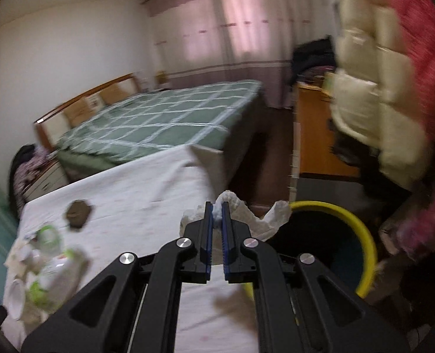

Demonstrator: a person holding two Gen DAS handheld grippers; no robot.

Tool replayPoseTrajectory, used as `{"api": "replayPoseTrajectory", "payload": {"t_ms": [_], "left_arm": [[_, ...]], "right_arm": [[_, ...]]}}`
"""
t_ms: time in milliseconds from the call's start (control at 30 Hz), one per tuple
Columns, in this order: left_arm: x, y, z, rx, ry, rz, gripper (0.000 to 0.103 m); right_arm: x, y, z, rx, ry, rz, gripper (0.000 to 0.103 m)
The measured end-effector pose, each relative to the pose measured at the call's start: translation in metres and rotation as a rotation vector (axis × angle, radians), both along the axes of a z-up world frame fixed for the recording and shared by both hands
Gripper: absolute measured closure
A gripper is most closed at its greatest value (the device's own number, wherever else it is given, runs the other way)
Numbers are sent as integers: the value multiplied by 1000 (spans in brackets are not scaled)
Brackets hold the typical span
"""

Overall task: Collect trash
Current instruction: 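Carry the tissue over the yellow bin and open the right gripper, then grasp the white plastic bowl by its rim with the left gripper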

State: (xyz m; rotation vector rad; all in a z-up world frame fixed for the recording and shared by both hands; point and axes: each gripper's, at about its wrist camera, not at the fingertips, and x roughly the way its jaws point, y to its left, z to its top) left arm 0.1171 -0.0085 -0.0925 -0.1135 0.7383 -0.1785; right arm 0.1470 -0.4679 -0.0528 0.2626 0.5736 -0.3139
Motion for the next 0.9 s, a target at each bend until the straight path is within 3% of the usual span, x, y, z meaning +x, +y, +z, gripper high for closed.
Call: {"api": "replayPoseTrajectory", "payload": {"t_ms": [167, 400, 700, 900], "left_arm": [[5, -9, -5, 11, 19, -12, 5], [8, -20, -9, 28, 36, -24, 5], [10, -22, -12, 63, 40, -4, 5], [8, -11, -13, 65, 45, 19, 5]], "right_arm": [[-7, -40, -24, -8, 41, -136, 97], [-4, -69, -52, 23, 95, -216, 89], [-6, -39, -56, 7, 55, -150, 69], [8, -12, -66, -18, 60, -106, 63]]}}
